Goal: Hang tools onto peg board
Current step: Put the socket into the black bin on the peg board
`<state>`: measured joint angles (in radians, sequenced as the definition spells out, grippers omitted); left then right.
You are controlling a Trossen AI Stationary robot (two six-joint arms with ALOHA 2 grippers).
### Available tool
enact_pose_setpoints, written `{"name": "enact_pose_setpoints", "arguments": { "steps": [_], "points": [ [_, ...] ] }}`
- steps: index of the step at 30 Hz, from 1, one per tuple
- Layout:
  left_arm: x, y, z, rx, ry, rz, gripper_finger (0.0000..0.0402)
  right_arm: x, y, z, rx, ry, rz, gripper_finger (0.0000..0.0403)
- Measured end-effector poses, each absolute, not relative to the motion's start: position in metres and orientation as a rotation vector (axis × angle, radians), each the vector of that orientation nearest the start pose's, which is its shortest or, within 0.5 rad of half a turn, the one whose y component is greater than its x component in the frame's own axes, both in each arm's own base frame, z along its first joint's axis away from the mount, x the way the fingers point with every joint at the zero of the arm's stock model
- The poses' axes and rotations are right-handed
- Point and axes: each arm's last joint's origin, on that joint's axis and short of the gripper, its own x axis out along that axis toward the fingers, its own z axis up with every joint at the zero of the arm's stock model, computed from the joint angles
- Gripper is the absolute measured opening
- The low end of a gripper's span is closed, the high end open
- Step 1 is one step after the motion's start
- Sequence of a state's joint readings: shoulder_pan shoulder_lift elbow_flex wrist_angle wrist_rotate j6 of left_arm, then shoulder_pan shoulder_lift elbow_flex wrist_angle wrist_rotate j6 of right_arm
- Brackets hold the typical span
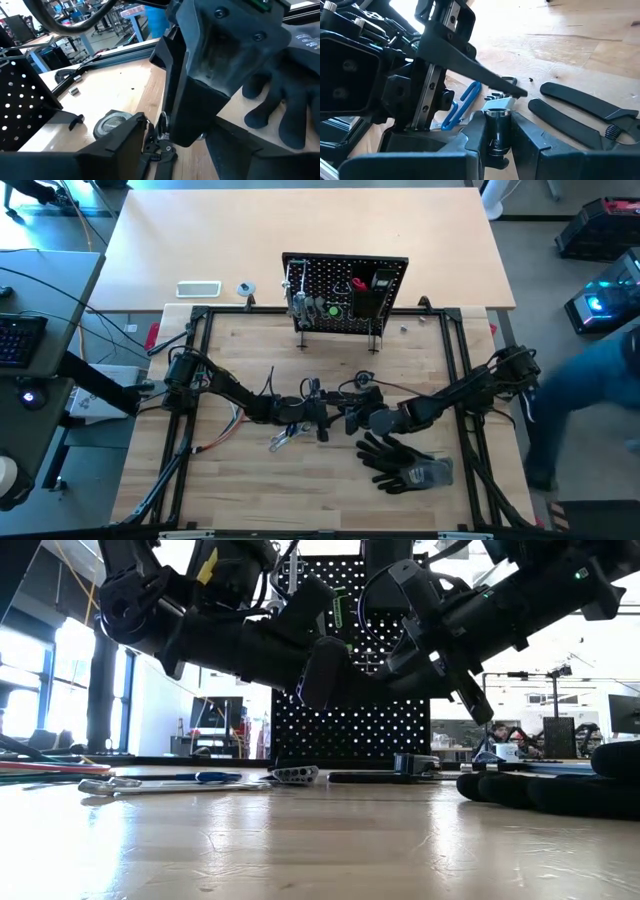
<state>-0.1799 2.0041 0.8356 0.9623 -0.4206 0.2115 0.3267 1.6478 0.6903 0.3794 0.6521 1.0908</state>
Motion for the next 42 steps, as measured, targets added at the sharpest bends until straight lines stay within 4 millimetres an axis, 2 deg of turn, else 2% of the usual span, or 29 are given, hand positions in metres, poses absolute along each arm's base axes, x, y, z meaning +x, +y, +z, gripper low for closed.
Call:
{"name": "enact_pose_setpoints", "arguments": {
  "steps": [17, 23, 30, 38, 42],
  "points": [
    [0.37, -0.056, 0.122, 0.31, 0.228, 0.216, 0.0109, 0.296, 0.081, 0.152, 0.799, 0.27, -0.551, 0.0058],
    [0.369, -0.059, 0.122, 0.347, 0.232, 0.215, 0.0108, 0.296, 0.082, 0.152, 0.772, 0.279, -0.541, 0.006],
    [0.37, -0.06, 0.122, 0.361, 0.234, 0.201, 0.0106, 0.293, 0.087, 0.156, 0.696, 0.308, -0.502, 0.0082],
    [0.368, -0.058, 0.118, 0.385, 0.283, 0.217, 0.0099, 0.278, 0.097, 0.176, 0.619, 0.307, -0.479, 0.0103],
    [0.368, -0.058, 0.125, 0.398, 0.271, 0.23, 0.0099, 0.267, 0.102, 0.186, 0.562, 0.314, -0.485, 0.0115]
  ]
}}
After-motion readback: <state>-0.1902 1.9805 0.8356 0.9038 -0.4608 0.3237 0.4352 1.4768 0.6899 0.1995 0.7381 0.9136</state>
